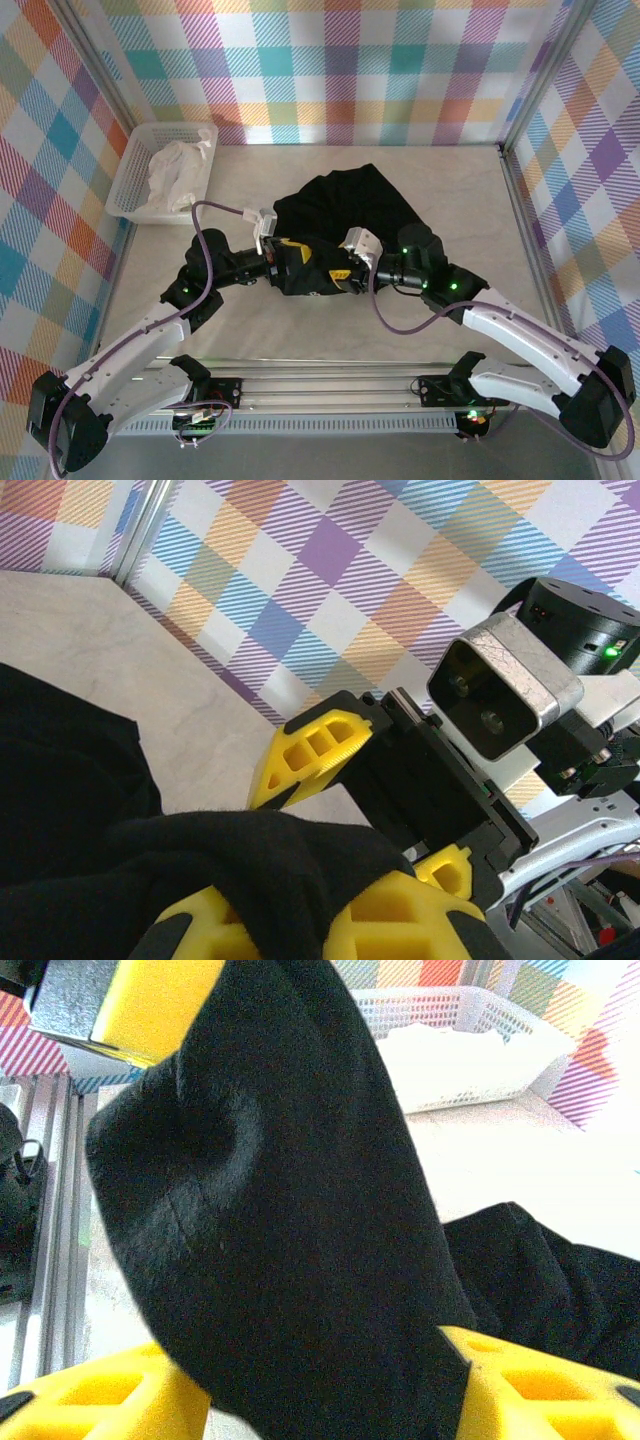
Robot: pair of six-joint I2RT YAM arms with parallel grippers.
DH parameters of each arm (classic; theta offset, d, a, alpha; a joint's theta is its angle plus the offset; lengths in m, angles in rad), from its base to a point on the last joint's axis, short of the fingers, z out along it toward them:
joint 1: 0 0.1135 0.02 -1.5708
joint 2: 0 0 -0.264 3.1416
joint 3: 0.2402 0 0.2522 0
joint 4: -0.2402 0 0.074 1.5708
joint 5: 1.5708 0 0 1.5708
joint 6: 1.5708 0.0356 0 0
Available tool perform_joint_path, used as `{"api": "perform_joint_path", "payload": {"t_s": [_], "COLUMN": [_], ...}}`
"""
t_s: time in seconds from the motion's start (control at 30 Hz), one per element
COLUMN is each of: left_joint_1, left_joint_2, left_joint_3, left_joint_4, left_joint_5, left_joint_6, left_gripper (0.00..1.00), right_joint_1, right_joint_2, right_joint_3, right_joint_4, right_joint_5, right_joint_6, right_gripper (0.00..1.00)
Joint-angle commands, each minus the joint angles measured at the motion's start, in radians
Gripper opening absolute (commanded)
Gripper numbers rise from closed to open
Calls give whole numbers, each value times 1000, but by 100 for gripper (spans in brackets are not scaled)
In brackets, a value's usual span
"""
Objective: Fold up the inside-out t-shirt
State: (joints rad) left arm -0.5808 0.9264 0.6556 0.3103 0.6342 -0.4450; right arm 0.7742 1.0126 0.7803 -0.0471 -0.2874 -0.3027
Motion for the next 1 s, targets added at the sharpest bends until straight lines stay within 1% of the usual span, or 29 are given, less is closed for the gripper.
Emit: {"api": "perform_joint_path", "payload": {"t_s": [0.0, 0.03, 0.07, 0.1, 0.13, 0.17, 0.2, 0.23, 0.27, 0.33, 0.37, 0.47, 0.53, 0.6, 0.77, 0.83, 0.9, 0.97], "left_joint_1": [7, 7, 8, 8, 9, 9, 9, 9, 9, 9, 9, 9, 9, 5, -26, -36, -42, -47], "left_joint_2": [-9, -11, -14, -16, -20, -19, -16, -8, 1, 19, 22, 9, -18, -56, -176, -204, -201, -167], "left_joint_3": [38, 41, 42, 43, 48, 56, 65, 79, 88, 106, 112, 111, 107, 96, 56, 40, 19, 1], "left_joint_4": [-6, -24, -45, -70, -114, -167, -220, -283, -320, -399, -432, -510, -566, -634, -722, -725, -690, -619], "left_joint_5": [-16, -31, -58, -103, -182, -280, -386, -493, -557, -659, -704, -790, -819, -821, -806, -750, -647, -529], "left_joint_6": [17, 25, 33, 40, 46, 50, 49, 51, 58, 74, 76, 78, 76, 68, 52, 45, 31, 4], "left_gripper": [0, 0, 0, 0, 0, 0, 3, 10, 17, 30, 33, 41, 45, 49, 55, 54, 48, 41], "right_joint_1": [12, 13, 13, 12, 13, 12, 13, 13, 13, 13, 13, 11, 12, 12, 11, 10, 6, 6], "right_joint_2": [24, 24, 19, 14, 14, 23, 42, 75, 98, 160, 191, 262, 304, 341, 387, 391, 392, 391], "right_joint_3": [23, 21, 25, 35, 52, 78, 110, 156, 180, 217, 223, 227, 234, 252, 278, 281, 281, 283], "right_joint_4": [78, 96, 107, 112, 118, 115, 101, 80, 70, 97, 128, 222, 271, 286, 260, 244, 242, 234], "right_joint_5": [8, 37, 47, 29, -11, -70, -125, -183, -208, -246, -247, -239, -219, -202, -168, -158, -156, -151], "right_joint_6": [-29, -3, 21, 43, 84, 125, 158, 222, 261, 377, 443, 606, 695, 739, 733, 725, 723, 721], "right_gripper": [54, 35, 19, 7, 0, 0, 0, 0, 0, 0, 0, 0, 0, 0, 0, 0, 0, 0]}}
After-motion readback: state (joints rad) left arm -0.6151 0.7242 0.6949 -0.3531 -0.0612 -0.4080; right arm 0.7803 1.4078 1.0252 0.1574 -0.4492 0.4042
